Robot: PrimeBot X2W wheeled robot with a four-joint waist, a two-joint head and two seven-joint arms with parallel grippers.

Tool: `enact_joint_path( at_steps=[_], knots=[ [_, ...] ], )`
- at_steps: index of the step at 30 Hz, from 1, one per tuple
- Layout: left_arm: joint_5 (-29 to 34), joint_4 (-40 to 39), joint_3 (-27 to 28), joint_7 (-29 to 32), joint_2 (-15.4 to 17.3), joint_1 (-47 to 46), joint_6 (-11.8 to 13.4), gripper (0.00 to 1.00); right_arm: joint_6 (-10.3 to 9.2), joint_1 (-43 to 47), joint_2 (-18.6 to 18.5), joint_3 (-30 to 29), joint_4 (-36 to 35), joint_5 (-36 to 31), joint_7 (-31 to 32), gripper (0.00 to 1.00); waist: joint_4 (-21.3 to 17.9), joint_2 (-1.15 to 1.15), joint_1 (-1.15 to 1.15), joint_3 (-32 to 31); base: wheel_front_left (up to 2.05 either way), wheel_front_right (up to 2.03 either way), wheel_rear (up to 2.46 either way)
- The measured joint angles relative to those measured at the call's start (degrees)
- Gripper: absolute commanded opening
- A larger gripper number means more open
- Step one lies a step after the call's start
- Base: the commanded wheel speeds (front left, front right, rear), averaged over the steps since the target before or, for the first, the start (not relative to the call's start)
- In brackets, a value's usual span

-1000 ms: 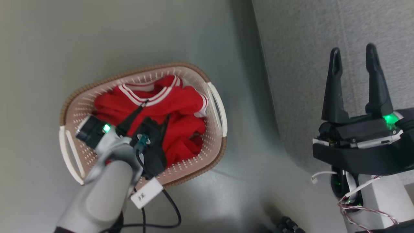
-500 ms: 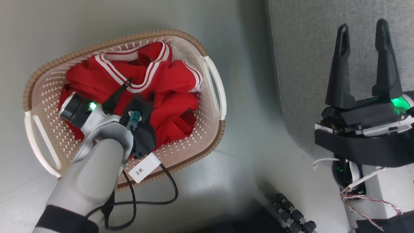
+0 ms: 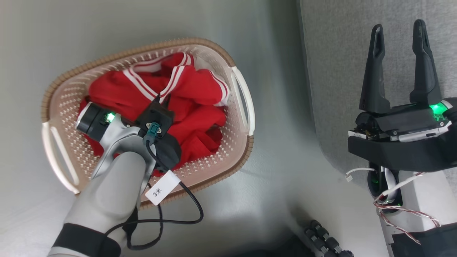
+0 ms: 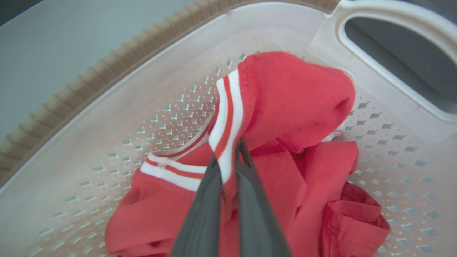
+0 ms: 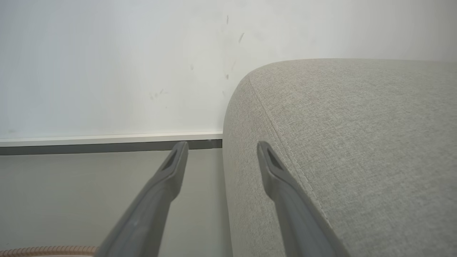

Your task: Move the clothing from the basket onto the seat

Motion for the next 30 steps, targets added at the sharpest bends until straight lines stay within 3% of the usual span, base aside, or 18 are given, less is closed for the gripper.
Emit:
enact_joint_path(
  at_steps=[4,13,30],
  knots=[
    [-1.93,0.56,0.33,-1.46,-0.86,0.30,-0.18,0.00,0.14,0.02,-0.04,-0.26,2.09,-0.09,0.00,1.00,0.74,0.00,0.00,-1.91,0.00,0.00,0.00],
    [-5.50,-0.60,0.21,-2.45,-1.83,3.09,-3.14,0.00,1.02,0.73,-0.10,-1.32,8.39,-0.09,0.00,1.00,3.12,0.00,0.00,-8.80,0.00,0.00,0.00],
    [-10.02,-11.72,-0.55,-2.46,-2.42,3.44,-5.63,0.00,3.04,4.31,-0.20,-2.27,18.60,0.04,0.01,1.00,8.37,-0.01,0.00,-22.69,0.00,0.00,0.00]
  ],
)
